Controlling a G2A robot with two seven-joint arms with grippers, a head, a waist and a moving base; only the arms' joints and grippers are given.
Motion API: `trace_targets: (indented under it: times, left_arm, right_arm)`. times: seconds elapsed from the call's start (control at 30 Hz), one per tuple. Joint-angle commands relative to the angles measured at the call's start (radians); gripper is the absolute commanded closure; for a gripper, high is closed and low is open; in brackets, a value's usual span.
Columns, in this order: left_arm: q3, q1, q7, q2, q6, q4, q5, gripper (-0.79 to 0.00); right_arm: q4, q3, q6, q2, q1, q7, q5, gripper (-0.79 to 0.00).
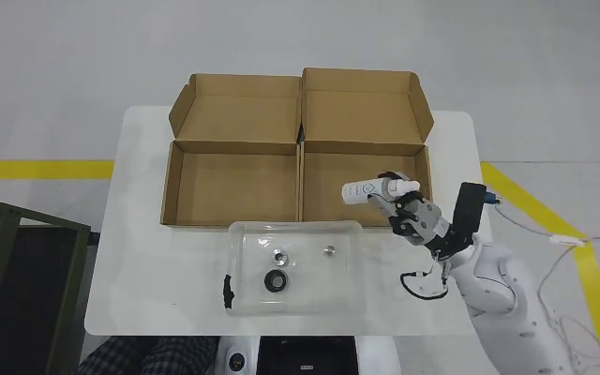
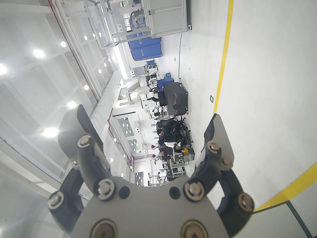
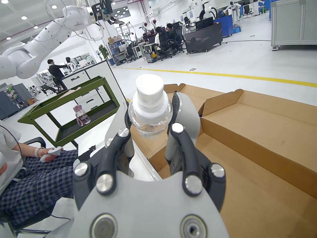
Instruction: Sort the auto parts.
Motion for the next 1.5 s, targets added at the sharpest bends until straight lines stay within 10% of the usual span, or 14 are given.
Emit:
trace_targets:
  times: [0.0, 1.47]
  left_arm:
    - [0.0, 0.0, 0.0, 0.0, 0.0, 0.0, 0.0, -0.785]
    - [0.0, 0.0, 0.0, 0.0, 0.0, 0.0, 0.0, -0.785]
  right_arm:
    - [-0.005, -0.011, 0.024, -0.002, 0.005, 0.003, -0.032, 0.0]
    - [0.358, -0.41, 0.378, -0.106, 0.455, 0.202, -0.421, 0.0]
